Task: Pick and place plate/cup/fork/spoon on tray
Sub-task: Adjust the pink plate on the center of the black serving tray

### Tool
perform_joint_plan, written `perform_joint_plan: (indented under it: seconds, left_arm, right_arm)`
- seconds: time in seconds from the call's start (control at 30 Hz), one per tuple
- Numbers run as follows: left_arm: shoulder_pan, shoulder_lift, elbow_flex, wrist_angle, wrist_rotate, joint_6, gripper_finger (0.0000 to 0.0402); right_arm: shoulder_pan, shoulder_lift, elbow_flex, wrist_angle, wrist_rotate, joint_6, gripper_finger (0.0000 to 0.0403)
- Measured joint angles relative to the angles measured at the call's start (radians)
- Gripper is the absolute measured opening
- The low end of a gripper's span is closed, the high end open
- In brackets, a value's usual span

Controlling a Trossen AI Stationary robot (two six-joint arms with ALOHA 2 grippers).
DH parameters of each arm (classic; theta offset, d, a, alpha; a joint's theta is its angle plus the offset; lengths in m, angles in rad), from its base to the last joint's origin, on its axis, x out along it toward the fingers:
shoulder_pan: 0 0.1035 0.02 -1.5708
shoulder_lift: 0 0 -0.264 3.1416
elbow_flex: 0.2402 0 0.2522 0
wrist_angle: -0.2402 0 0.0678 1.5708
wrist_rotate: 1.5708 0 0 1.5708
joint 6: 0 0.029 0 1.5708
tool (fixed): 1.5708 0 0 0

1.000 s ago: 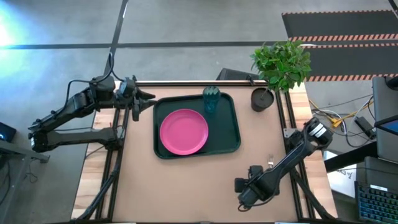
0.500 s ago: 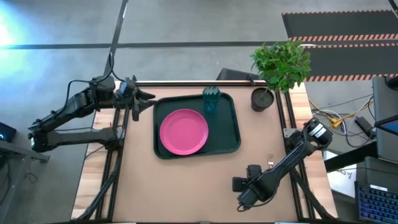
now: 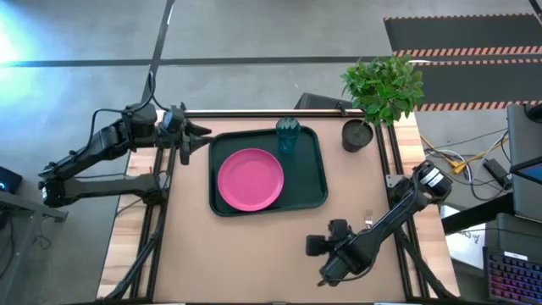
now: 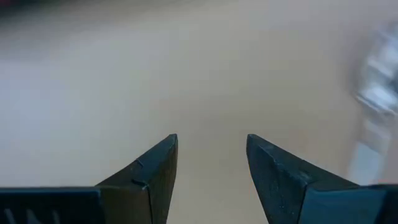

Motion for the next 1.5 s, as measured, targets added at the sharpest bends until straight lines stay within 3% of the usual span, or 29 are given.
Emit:
perform_joint_plan:
  seconds: [0.1,0.17,0.47,0.63,0.77,1.37,1.5]
  left_arm:
    - [0.0,0.0,0.0,0.0,0.0,0.0,0.0136]
    - [0.0,0.0,0.0,0.0,0.0,0.0,0.0136]
    - [0.0,0.0,0.0,0.0,0.0,0.0,0.0136]
    - [0.0,0.0,0.0,0.0,0.0,0.0,0.0136]
    - [0.0,0.0,0.0,0.0,0.0,0.0,0.0136]
    - [0.0,-0.003,0.0,0.001,0.0,0.001,0.0136]
    - [0.0,-0.005,0.0,0.001,0.0,0.001,0.0136]
  right_arm:
    - [-0.022,0.0,0.042,0.027,0.165,-0.103,0.0172]
    - [-0.047,0.0,0.067,0.049,0.2,-0.208,0.0156]
    - [-0.247,0.0,0.108,0.218,0.19,-0.703,0.0018]
    - [-0.376,0.0,0.108,0.357,0.165,-0.951,0.0009]
    - [-0.461,0.001,0.108,0.456,0.076,-1.102,0.0008]
    - [-0.589,0.228,0.172,0.477,-0.148,-1.228,0.0008]
    - [-0.6,0.238,0.209,0.389,-0.161,-1.258,0.0008]
